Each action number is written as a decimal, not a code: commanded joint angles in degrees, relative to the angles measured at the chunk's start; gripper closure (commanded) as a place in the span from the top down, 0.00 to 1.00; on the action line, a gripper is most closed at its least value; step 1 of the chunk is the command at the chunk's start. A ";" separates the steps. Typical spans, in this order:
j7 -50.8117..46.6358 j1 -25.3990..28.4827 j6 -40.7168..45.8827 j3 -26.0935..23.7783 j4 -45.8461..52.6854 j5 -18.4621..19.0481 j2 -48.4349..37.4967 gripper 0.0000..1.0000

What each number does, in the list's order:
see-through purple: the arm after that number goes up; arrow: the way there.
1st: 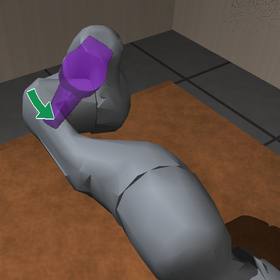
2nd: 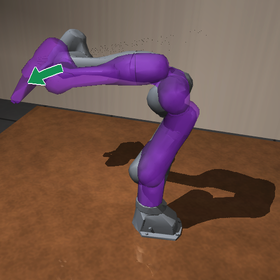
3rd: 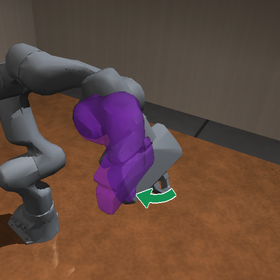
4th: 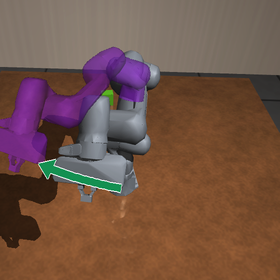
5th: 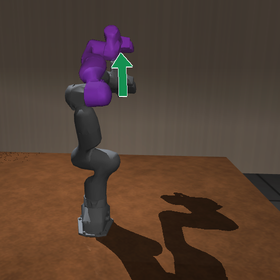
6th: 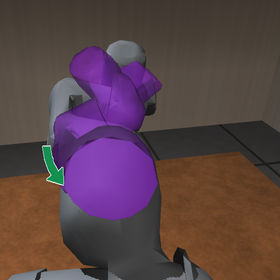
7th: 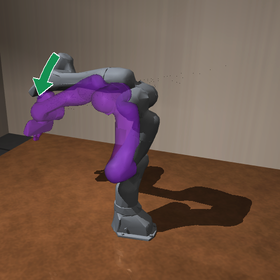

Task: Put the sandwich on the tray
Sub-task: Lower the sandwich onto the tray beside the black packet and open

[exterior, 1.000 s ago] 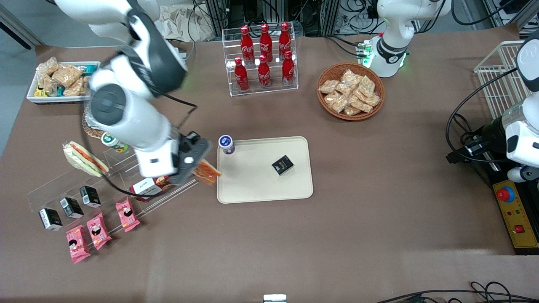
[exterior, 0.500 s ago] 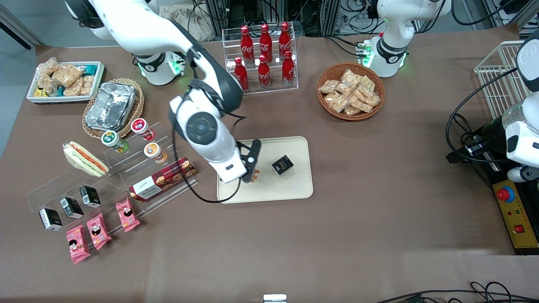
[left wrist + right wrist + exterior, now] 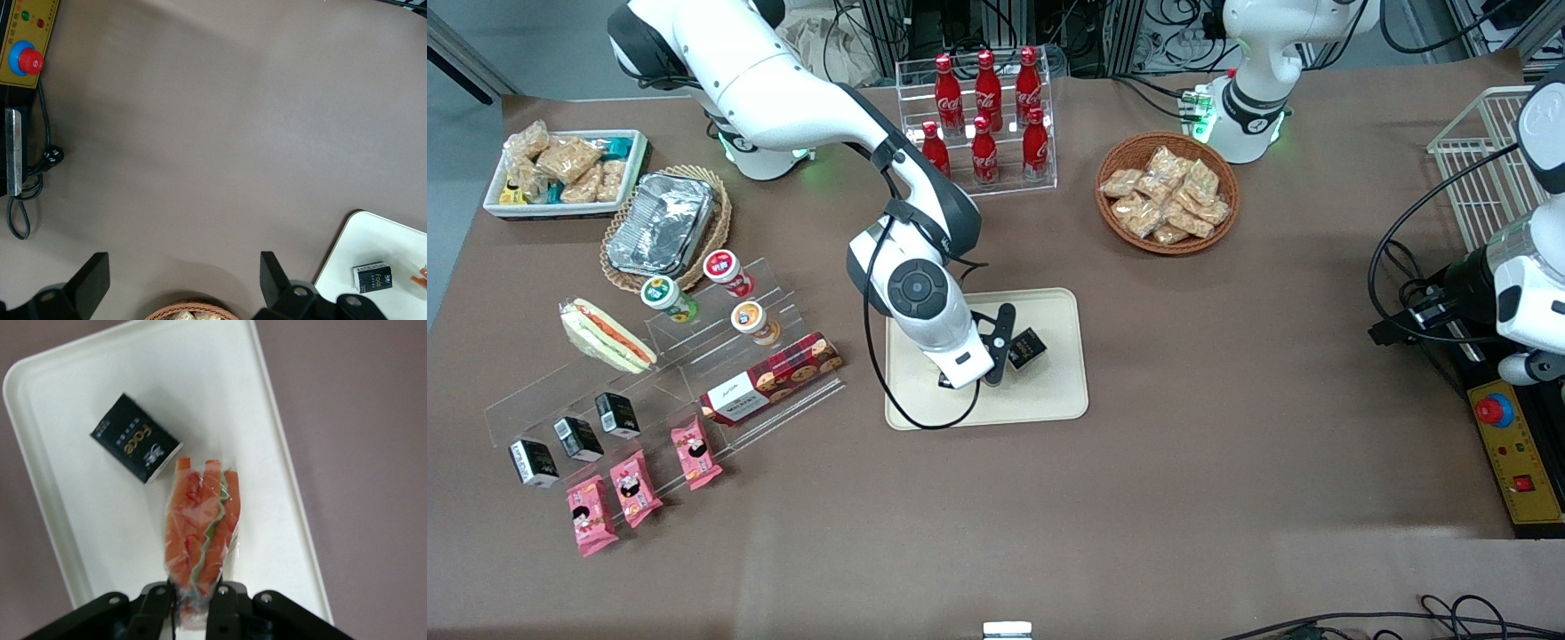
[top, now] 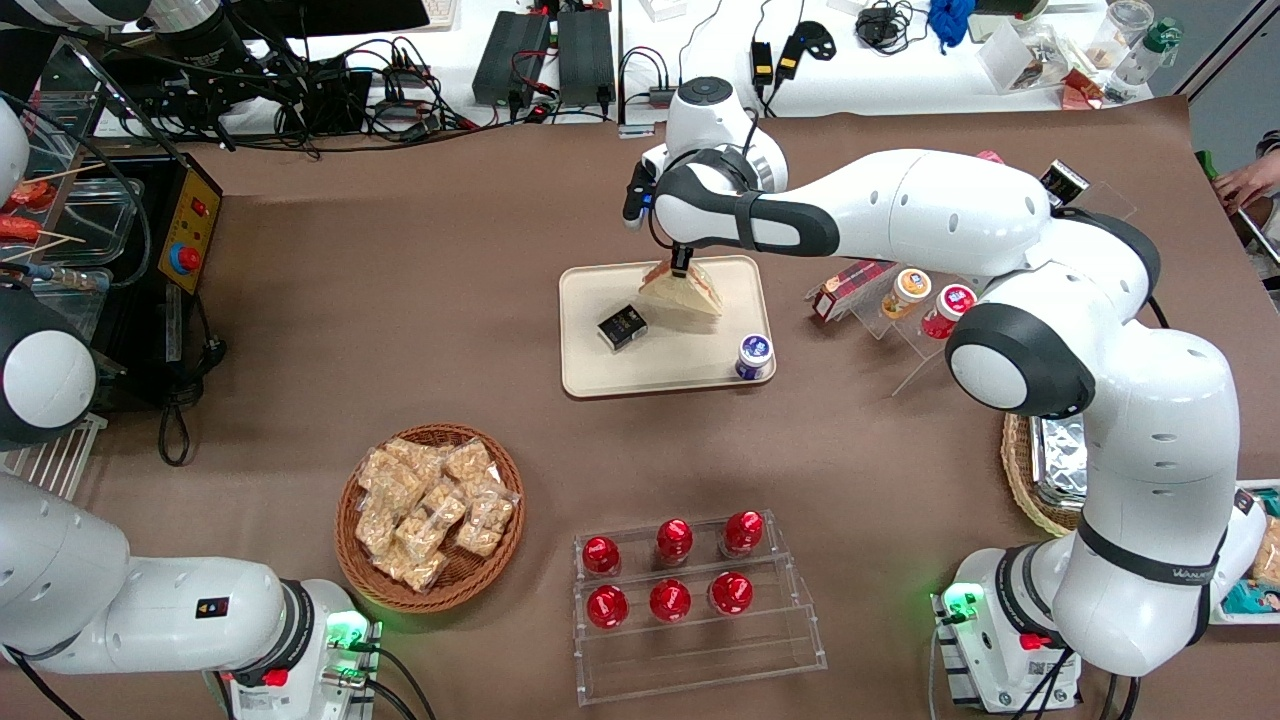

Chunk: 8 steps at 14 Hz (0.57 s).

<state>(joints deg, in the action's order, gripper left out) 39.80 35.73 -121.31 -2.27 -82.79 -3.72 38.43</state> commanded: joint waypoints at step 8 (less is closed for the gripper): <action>0.72 0.13 -7.01 0.51 -0.71 2.23 3.05 0.37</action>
<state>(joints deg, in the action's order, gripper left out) 40.29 36.31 -127.44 -1.84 -83.80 -2.09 41.54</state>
